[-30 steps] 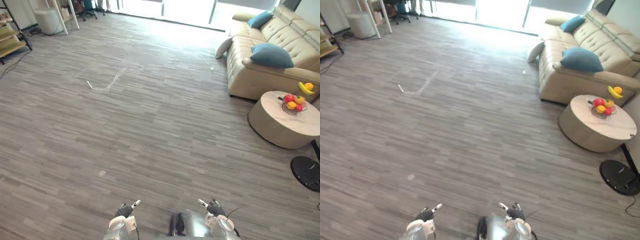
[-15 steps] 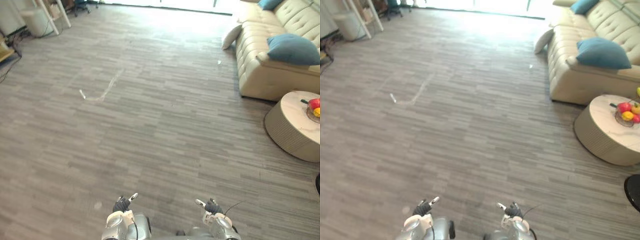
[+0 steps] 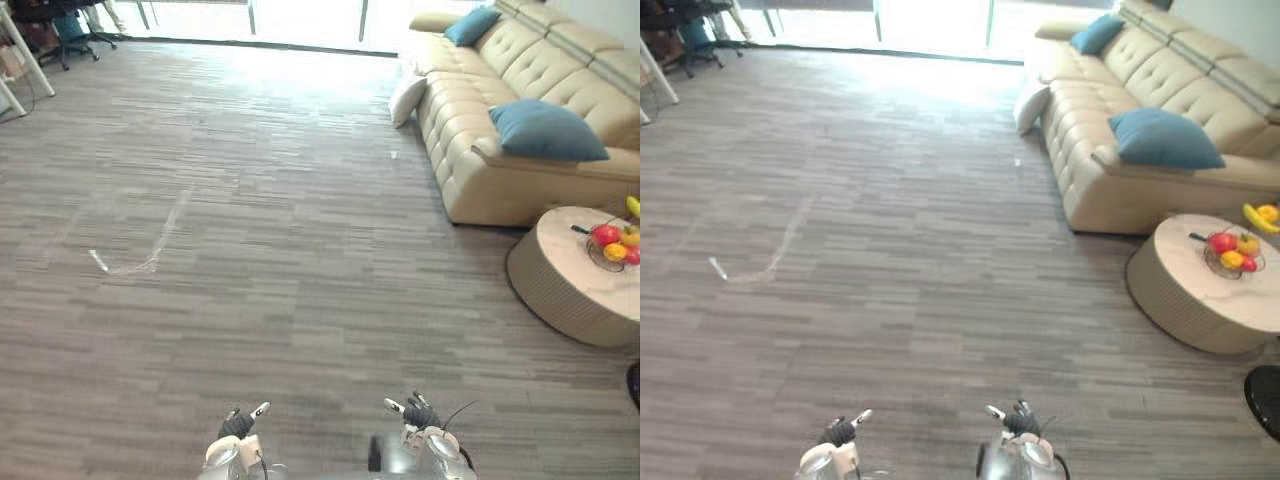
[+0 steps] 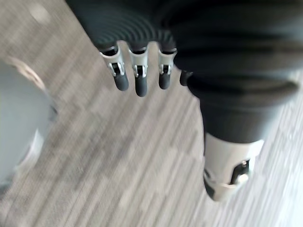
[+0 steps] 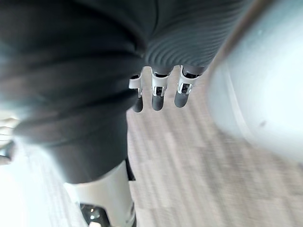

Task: Pick up cushions and gather them together orderly.

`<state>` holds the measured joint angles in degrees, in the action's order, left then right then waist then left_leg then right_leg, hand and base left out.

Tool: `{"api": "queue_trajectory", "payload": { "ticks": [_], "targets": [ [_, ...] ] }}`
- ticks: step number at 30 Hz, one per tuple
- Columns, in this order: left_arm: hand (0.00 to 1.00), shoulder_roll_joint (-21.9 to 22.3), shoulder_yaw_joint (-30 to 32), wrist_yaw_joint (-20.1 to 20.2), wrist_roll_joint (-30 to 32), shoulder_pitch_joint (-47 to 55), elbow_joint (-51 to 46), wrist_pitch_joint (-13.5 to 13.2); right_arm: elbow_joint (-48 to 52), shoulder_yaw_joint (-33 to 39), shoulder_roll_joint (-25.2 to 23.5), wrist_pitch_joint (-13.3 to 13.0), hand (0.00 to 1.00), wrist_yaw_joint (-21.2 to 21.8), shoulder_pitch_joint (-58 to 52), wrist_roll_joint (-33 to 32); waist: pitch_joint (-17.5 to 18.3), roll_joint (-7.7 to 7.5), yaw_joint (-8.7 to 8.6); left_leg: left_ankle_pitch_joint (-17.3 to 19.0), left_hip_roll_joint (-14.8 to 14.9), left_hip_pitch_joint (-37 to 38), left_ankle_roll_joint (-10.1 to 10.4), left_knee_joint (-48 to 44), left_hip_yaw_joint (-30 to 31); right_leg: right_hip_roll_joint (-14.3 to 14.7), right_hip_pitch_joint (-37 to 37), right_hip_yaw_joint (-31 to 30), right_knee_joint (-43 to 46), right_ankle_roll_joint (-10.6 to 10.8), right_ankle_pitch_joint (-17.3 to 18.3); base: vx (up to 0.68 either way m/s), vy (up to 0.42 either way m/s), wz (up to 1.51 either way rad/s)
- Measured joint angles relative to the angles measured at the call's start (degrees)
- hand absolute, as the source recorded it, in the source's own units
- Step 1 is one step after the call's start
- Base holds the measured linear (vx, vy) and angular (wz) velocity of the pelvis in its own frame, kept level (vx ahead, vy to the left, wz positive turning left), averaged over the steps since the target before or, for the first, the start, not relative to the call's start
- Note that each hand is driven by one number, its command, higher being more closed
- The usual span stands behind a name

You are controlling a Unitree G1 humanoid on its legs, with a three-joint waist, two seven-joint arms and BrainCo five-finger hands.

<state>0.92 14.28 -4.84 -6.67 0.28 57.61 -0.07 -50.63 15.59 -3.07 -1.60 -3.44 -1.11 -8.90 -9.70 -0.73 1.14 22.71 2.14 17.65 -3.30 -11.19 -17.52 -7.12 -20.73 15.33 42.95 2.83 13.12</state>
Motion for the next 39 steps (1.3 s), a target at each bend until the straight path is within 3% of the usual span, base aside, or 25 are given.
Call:
{"api": "queue_trajectory", "payload": {
  "ticks": [2,4,6,8,9,10,11,12,15,17,18,19,21,23,24,25,26,27,29,31,32,36,37,38,39],
  "targets": [
    [0.0,0.21,-2.48,0.19,0.41,0.23,0.52,-0.02,-0.03,0.72,0.68,-0.05,0.0,0.0,0.14,-0.02,0.02,-0.17,-1.44,-0.01,-0.23,2.97,0.0,2.19,4.22,2.05,-1.3,0.17,-17.04,-1.24,-5.83,0.6,-0.089,0.74],
    [0.0,0.87,-2.25,0.37,0.51,0.35,0.34,-0.16,-0.57,0.73,2.12,0.34,0.0,-0.06,-0.01,-0.02,0.49,0.92,-1.79,-0.1,0.58,4.31,-0.02,-1.51,10.29,4.42,-0.52,-2.12,-16.7,-7.31,-11.28,0.7,-0.154,0.45],
    [0.0,2.04,-2.23,0.44,0.92,0.4,0.3,-0.16,-0.46,0.61,3.44,0.57,0.0,-0.07,0.21,-0.01,0.33,4.2,-1.03,-3.89,2.85,-1.05,5.55,-16.54,13.67,5.49,1.5,-1.39,-14.87,-7.26,-7.02,0.69,-0.148,-0.02],
    [0.0,2.24,-1.5,0.38,0.93,-0.06,0.16,-0.12,-0.13,0.57,4.03,0.6,0.0,-0.15,0.76,-0.07,-0.33,6.29,-1.13,-15.6,3.71,-10.51,11.97,-36.33,16.75,7.11,5.57,-1.83,-17.48,-7.75,-5.0,0.69,-0.1,-0.2],
    [0.0,2.4,-1.04,0.41,0.92,0.13,0.16,-0.1,-0.58,0.5,4.07,0.69,0.0,-0.2,1.1,-0.09,-0.66,6.49,-0.73,-17.81,4.43,-13.76,13.55,-42.23,16.89,8.06,7.72,-2.55,-18.86,-8.01,-4.71,0.56,-0.021,-0.38],
    [0.0,2.49,-0.1,0.44,0.9,-0.16,-0.08,-0.13,-1.66,0.22,3.7,0.81,0.0,-0.55,1.82,-0.17,-1.39,6.78,-0.72,-16.07,5.67,-17.13,11.72,-48.61,15.27,9.33,12.31,-3.42,-21.78,-8.51,-4.31,0.81,-0.003,-0.38],
    [0.0,1.84,0.08,0.44,0.9,-0.43,-1.48,-0.33,-2.7,-0.81,2.26,1.05,0.0,-0.97,2.77,-0.25,-2.91,4.91,-0.14,-12.78,6.38,-21.94,8.11,-53.05,13.07,9.68,20.0,-5.02,-26.76,-8.6,-3.04,0.6,-0.005,-0.39],
    [0.0,1.51,-0.09,0.46,0.84,-0.39,-2.72,-0.58,-2.89,-1.64,1.21,1.2,0.0,-1.31,2.6,-0.27,-2.69,4.11,0.68,-10.78,6.7,-25.59,7.24,-52.65,11.37,9.53,23.3,-6.15,-28.98,-8.65,-2.21,0.78,0.016,-0.47],
    [0.0,1.33,0.04,0.43,0.53,-0.15,-5.55,-0.86,-3.23,-2.38,-0.76,1.61,0.0,-1.48,2.68,-0.26,-2.45,2.97,2.44,-6.7,8.17,-34.81,4.91,-36.65,5.85,8.16,29.99,-9.51,-33.38,-6.07,-0.12,0.51,0.105,-0.55],
    [0.0,1.65,1.35,0.4,0.37,0.47,-6.53,-1.06,-3.3,-2.49,-1.07,1.92,0.0,-1.59,2.67,-0.25,-2.26,3.07,2.54,-9.75,7.75,-37.63,5.95,-18.62,5.94,6.14,33.48,-12.0,-34.34,-4.16,3.78,0.65,0.265,-0.52],
    [0.0,1.55,1.71,0.38,0.38,0.54,-6.77,-1.15,-3.48,-2.76,-1.09,1.94,0.0,-1.68,2.71,-0.23,-2.18,2.77,2.81,-14.36,7.58,-37.95,6.72,-15.27,6.09,5.13,34.39,-13.05,-34.44,-3.48,5.18,0.64,0.349,-0.71],
    [0.0,0.95,2.43,0.18,0.38,1.67,-6.99,-1.26,-4.82,-4.38,-0.93,2.08,0.0,-1.69,2.77,-0.21,-0.51,1.11,3.5,-17.98,5.48,-38.57,5.21,-15.9,4.98,2.44,35.2,-15.74,-35.28,-3.07,7.14,0.68,0.359,-0.6],
    [0.0,-0.07,2.76,-0.02,0.38,1.74,-5.98,-1.25,-5.07,-4.28,-0.92,2.04,0.0,-1.48,2.64,-0.14,1.07,0.04,3.49,-12.67,4.48,-39.69,3.84,-19.2,2.94,0.58,34.36,-19.01,-34.15,-3.78,4.82,0.7,0.356,-0.48],
    [0.0,-1.32,2.62,-0.06,0.4,1.75,-5.12,-0.98,-4.94,-4.6,-1.03,2.16,0.0,-1.31,1.74,-0.03,1.22,-1.66,4.44,-9.72,2.94,-36.51,-0.44,-21.64,-0.13,-2.18,31.42,-22.32,-23.04,2.68,2.12,0.65,0.369,-0.42],
    [0.0,-1.58,2.27,-0.07,0.42,1.77,-4.7,-0.83,-4.69,-4.76,-1.01,2.07,0.0,-1.26,1.41,0.03,1.29,-1.93,4.47,-8.28,2.04,-34.11,-1.03,-20.89,-0.84,-2.7,28.7,-23.13,-16.04,5.06,0.28,0.58,0.307,-0.38],
    [0.0,-1.95,1.31,-0.04,0.48,1.76,-3.64,-0.56,-4.32,-5.05,-0.58,1.77,0.0,-1.19,0.92,0.17,1.19,-1.75,4.27,-6.43,0.97,-29.91,-1.04,-18.94,-1.49,-2.77,23.79,-24.06,-2.84,8.25,-5.35,0.55,0.249,-0.27],
    [0.0,-2.24,0.6,-0.05,0.47,1.68,-2.79,-0.48,-4.36,-5.77,-0.44,1.83,0.0,-0.91,0.33,0.48,1.13,-1.7,3.72,-5.54,0.07,-26.04,-0.96,-17.14,-1.67,-2.69,19.34,-23.67,8.02,9.33,-7.73,0.66,0.254,-0.21],
    [0.0,-2.23,0.0,-0.04,0.46,1.46,-2.45,-0.36,-3.96,-5.98,-0.38,1.91,0.0,-0.83,-0.26,0.65,1.01,-1.48,3.4,-4.66,-0.42,-22.63,-0.91,-15.17,-1.74,-2.41,16.44,-22.46,13.71,8.69,-7.32,0.63,0.209,-0.29],
    [0.0,-1.72,-0.75,-0.02,0.46,1.62,-1.57,-0.16,-1.79,-5.57,-0.38,1.28,0.0,-0.67,-0.22,1.78,0.55,0.17,2.58,-2.38,-0.79,-13.78,-0.35,-8.41,-2.12,-1.41,8.63,-16.45,18.92,3.88,-3.64,0.49,0.142,-0.34],
    [0.0,-1.56,-0.86,-0.04,0.48,1.13,-1.02,-0.09,0.09,-5.21,-0.41,0.8,0.0,-0.2,-0.35,1.81,0.38,0.06,1.61,-0.94,-1.05,-7.6,0.04,-4.02,-1.87,-0.49,2.32,-9.71,15.76,2.47,-0.84,0.52,0.095,0.02],
    [0.0,-1.23,-1.48,-0.02,0.51,0.22,-0.36,0.09,0.76,-3.79,-0.21,0.21,0.0,0.0,-0.45,1.82,0.12,-0.22,1.02,-0.6,-0.97,-4.28,0.13,-2.19,-1.58,0.09,-0.45,-4.89,8.48,1.24,-0.06,0.5,0.046,0.34],
    [0.0,0.77,-2.71,0.17,1.44,-0.04,0.28,0.35,0.48,-2.15,1.2,0.18,0.0,-0.06,-0.48,1.68,0.29,-0.54,-1.04,-0.01,-2.14,4.87,0.13,3.18,4.09,3.42,-3.16,0.18,-19.44,-2.44,-7.64,0.71,-0.038,0.66],
    [0.0,0.98,-2.84,0.23,2.11,-0.07,0.26,0.36,0.23,-2.26,1.65,0.31,0.0,-0.05,-0.5,1.69,0.43,-0.12,-1.3,0.0,-1.78,5.85,0.14,2.19,6.4,4.88,-3.02,-2.21,-18.55,-7.02,-12.44,0.65,-0.087,0.52],
    [0.0,1.74,-2.28,0.24,2.17,0.06,0.33,0.48,0.26,-2.28,2.68,0.51,0.0,-0.04,-0.31,1.72,1.17,1.35,-1.45,-0.21,-0.28,5.96,0.45,-0.29,8.53,6.39,-2.76,-1.97,-16.6,-9.1,-12.76,0.65,-0.083,0.2],
    [0.0,2.33,-2.15,0.24,2.32,-0.07,0.41,0.47,0.0,-2.25,3.27,0.67,0.0,-0.09,0.43,1.73,0.9,3.62,-0.81,-2.43,1.79,3.56,4.08,-8.31,10.16,6.9,-1.38,-1.27,-14.85,-9.09,-9.87,0.79,-0.103,0.01]
  ]
}}
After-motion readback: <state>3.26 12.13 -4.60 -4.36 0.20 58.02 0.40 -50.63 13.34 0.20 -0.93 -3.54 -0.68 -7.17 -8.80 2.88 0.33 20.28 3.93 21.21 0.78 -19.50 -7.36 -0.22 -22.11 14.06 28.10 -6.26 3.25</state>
